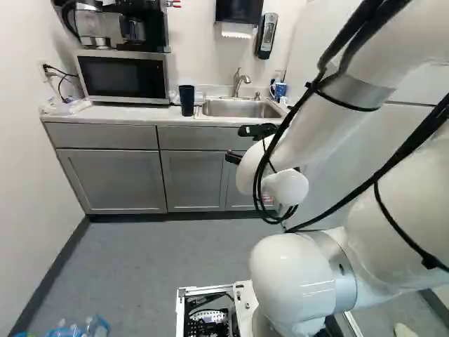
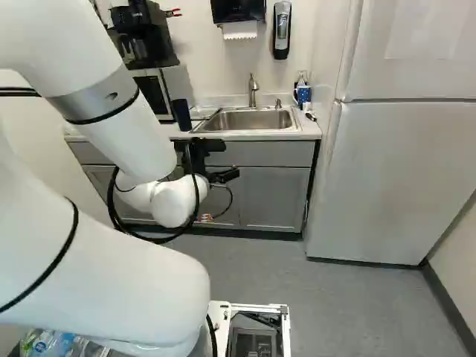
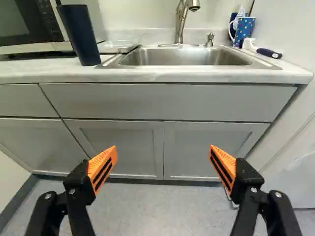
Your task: Rinse the cup and place it in the tray
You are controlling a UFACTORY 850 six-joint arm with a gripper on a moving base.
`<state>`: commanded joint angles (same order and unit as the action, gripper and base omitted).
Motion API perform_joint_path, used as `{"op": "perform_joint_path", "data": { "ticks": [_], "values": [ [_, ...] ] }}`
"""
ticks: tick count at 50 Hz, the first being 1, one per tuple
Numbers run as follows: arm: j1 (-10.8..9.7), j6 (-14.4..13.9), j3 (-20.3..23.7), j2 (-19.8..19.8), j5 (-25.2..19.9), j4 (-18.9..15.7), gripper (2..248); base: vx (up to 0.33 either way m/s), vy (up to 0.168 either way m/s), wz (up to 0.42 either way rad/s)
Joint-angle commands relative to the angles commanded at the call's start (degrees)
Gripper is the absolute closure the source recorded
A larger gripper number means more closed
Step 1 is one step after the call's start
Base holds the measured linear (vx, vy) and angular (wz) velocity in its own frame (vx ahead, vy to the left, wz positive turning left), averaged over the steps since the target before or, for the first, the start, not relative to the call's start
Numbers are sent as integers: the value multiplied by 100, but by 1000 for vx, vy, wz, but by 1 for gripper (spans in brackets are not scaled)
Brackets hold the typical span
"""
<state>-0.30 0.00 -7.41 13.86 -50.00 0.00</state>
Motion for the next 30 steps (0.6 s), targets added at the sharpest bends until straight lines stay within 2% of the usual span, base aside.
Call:
{"op": "perform_joint_path", "data": {
  "ticks": [30],
  "values": [
    [-18,0,-388,48,0,0,3,0,0,0]
  ]
}}
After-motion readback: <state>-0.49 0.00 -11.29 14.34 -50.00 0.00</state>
